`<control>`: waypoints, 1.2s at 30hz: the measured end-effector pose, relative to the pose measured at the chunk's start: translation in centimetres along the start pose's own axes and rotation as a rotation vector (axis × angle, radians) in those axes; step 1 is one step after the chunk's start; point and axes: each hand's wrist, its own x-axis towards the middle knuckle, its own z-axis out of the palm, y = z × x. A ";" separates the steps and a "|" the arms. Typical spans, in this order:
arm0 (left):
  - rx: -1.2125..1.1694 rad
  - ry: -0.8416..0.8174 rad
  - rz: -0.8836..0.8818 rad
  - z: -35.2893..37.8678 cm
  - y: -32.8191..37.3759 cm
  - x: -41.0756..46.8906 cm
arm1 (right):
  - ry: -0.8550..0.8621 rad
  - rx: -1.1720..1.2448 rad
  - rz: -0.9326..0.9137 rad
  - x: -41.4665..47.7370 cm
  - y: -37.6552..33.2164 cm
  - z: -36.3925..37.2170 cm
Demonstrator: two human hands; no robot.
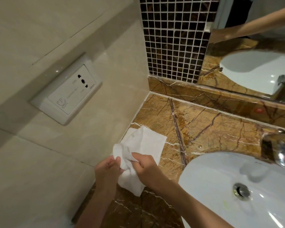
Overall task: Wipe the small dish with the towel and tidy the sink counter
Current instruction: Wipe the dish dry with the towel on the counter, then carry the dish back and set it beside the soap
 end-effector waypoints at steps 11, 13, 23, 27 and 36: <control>-0.540 -0.175 -0.273 -0.2 -0.3 -0.2 | 0.231 0.498 0.380 -0.5 1.7 0.4; -0.500 -0.158 -0.283 0.0 -0.6 -0.8 | 0.245 0.505 0.392 -0.2 1.8 0.0; 0.240 -0.170 0.257 -2.6 0.9 -1.3 | 0.501 0.539 0.597 1.3 2.2 -2.3; 0.556 -0.201 0.500 -1.9 1.1 -1.7 | 0.589 0.527 0.650 0.6 2.0 -3.3; 0.816 -0.273 0.826 2.5 1.3 -5.3 | 0.351 0.363 0.496 -3.8 -1.0 -4.8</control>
